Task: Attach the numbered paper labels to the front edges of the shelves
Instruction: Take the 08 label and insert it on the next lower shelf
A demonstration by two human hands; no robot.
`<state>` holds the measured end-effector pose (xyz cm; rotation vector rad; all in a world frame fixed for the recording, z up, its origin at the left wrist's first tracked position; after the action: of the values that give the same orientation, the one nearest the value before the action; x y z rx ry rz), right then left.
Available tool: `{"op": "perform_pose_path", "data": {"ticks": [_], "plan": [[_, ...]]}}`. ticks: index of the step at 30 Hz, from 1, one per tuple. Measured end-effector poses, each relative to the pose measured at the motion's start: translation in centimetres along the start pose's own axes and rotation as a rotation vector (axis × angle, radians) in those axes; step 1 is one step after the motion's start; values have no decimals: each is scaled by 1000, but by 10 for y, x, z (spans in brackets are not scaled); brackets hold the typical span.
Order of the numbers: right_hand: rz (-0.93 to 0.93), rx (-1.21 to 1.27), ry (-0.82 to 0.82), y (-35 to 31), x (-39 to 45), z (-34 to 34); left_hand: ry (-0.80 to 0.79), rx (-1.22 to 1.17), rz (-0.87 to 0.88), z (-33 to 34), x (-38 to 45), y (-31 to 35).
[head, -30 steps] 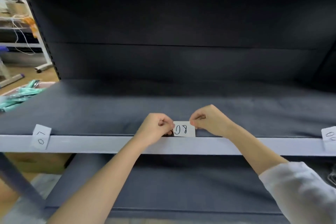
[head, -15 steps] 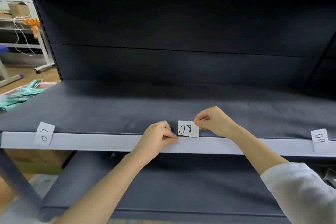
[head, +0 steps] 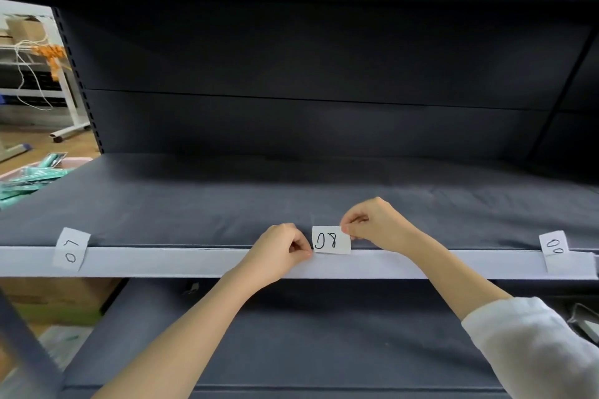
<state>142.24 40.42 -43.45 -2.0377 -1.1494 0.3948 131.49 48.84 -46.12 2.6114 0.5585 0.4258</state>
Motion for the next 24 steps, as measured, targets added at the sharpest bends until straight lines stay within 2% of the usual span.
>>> {"op": "perform_pose_path", "data": {"ticks": [10, 24], "plan": [[-43, -118, -38, -8, 0, 6, -43, 35, -16, 1, 0, 1], [-32, -94, -20, 7, -9, 14, -31, -8, -23, 1, 5, -2]]}}
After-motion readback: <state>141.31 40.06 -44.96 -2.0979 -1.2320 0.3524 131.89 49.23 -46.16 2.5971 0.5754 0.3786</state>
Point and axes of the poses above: each hand's wrist, its own x-axis towards the middle knuckle, its own z-axis out of the palm, y = z × x, the point moved 10 cm from there along x, towards the middle knuckle, and after that the axes turned 8 degrees about x, right-handed, at the moved point
